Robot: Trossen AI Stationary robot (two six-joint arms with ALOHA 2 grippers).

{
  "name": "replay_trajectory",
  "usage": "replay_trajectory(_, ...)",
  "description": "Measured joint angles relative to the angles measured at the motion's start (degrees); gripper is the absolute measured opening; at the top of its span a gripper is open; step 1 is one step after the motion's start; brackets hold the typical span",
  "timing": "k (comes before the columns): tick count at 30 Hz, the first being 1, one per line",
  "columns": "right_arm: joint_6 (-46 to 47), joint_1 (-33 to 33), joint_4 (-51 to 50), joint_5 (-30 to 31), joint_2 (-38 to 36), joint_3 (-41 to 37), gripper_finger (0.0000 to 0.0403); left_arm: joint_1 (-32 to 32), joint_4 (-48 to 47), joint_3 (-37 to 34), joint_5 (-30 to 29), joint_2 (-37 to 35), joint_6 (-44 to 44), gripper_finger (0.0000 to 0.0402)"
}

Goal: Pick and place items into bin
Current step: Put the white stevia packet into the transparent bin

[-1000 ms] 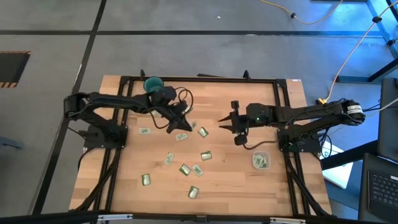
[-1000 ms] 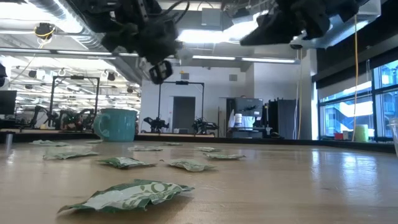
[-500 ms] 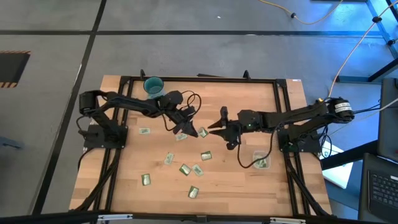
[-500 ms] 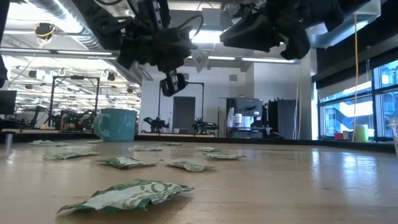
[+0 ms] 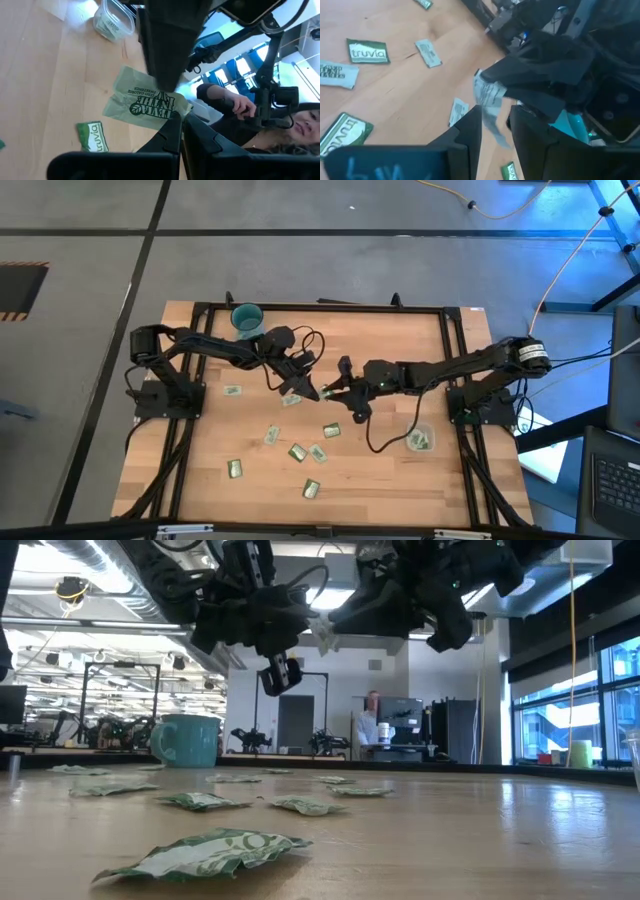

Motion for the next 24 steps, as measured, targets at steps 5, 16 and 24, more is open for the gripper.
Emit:
replay_trajectory(5,0.05,0.0,-1.94,0.04,0.52,0.26,0.0106,0.0,0.0,0.0,0.36,-0.02,-0.05,0.0008)
replay_trajectory(16,0.02,0.0,-2.87,0.11,0.52,0.26,0.0023,0.0,1.25,0.0,1.47,-0.04,-0.07,0.0008)
replay_trajectory(24,0.27,0.09,-3.04,3.05,0.35,0.26,0.0005,0.14,1.25,0.0,1.85,-0.07,6.66,0.0024)
